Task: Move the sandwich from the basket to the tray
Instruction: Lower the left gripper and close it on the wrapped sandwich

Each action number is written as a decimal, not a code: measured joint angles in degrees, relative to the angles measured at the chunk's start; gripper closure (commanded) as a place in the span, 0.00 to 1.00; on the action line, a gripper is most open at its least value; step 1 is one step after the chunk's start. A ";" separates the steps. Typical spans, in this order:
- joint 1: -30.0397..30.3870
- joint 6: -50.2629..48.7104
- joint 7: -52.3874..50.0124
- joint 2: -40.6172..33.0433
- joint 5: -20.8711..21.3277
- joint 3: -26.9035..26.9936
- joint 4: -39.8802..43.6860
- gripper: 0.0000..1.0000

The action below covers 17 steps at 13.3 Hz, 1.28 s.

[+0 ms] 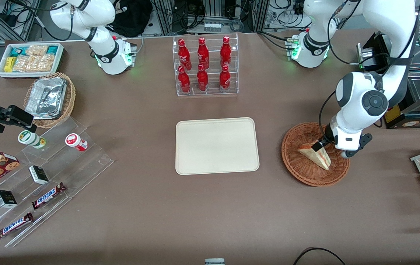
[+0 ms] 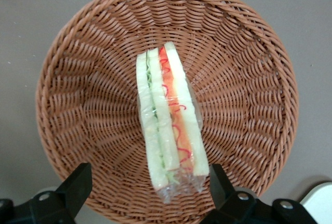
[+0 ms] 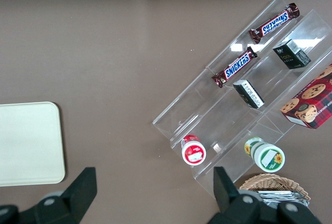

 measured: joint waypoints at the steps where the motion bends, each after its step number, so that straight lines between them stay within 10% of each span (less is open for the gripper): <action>1: -0.18 0.70 -1.18 0.39 0.00 -0.06 0.00 0.00; 7: -1.21 5.32 -3.82 3.44 0.00 -0.28 0.01 0.00; 8: -1.21 5.96 -3.83 4.04 0.00 -0.28 0.04 0.08; 10: -1.21 6.32 -3.94 5.14 -0.01 -0.25 0.46 0.73; 11: -1.21 6.33 -3.96 5.52 0.00 -0.22 0.70 0.86; 17: -1.22 -0.50 -3.79 4.90 0.11 -0.22 4.94 0.91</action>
